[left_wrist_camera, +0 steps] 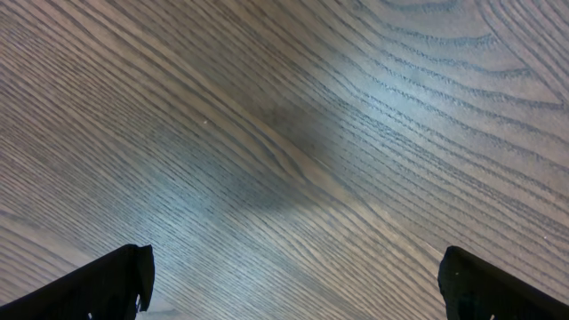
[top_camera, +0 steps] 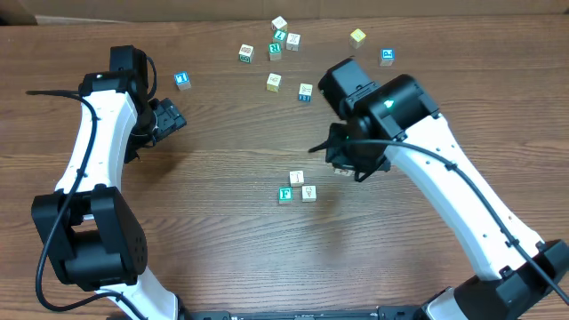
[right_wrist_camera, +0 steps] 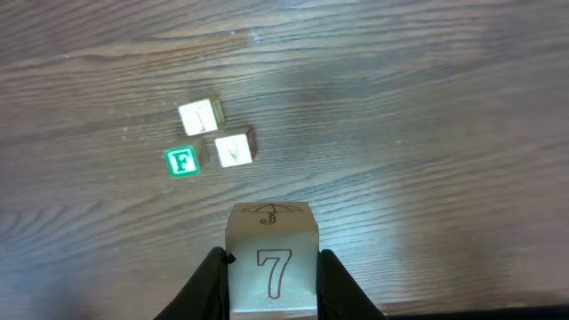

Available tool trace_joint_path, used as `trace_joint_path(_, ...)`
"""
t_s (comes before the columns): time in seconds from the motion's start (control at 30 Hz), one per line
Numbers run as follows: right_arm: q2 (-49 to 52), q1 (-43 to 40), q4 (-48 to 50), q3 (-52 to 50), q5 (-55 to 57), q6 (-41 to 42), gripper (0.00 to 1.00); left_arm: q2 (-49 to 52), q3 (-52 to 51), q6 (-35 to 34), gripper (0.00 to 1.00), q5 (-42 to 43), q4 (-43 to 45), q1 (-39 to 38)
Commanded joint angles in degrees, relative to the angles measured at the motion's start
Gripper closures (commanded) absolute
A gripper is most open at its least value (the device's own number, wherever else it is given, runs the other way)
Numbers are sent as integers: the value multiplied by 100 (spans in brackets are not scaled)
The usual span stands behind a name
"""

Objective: Form a circle
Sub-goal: 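Lift the '7' block and carry it toward the F block cluster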

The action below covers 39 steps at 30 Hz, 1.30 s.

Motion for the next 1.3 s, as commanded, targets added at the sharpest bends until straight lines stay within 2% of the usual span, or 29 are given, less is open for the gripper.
trace_joint_path(0.0, -79, 173, 120, -289, 621, 831, 79, 2, 118, 63, 0, -68, 0, -7)
trace_joint_path(0.5, -76, 190, 920, -1582, 601, 710, 81, 2, 118, 63, 0, -68, 0, -7)
trace_joint_path(0.73, -76, 216, 1438, -2470, 2, 546, 81, 2, 118, 63, 0, -68, 2, -7)
trace_joint_path(0.87, -76, 350, 1832, -2824, -426, 540, 81, 2, 118, 63, 0, -68, 0, -7)
trace_joint_path(1.27, -74, 1237, 2124, -3018, -501, 612, 81, 2, 118, 63, 0, -68, 0, -7)
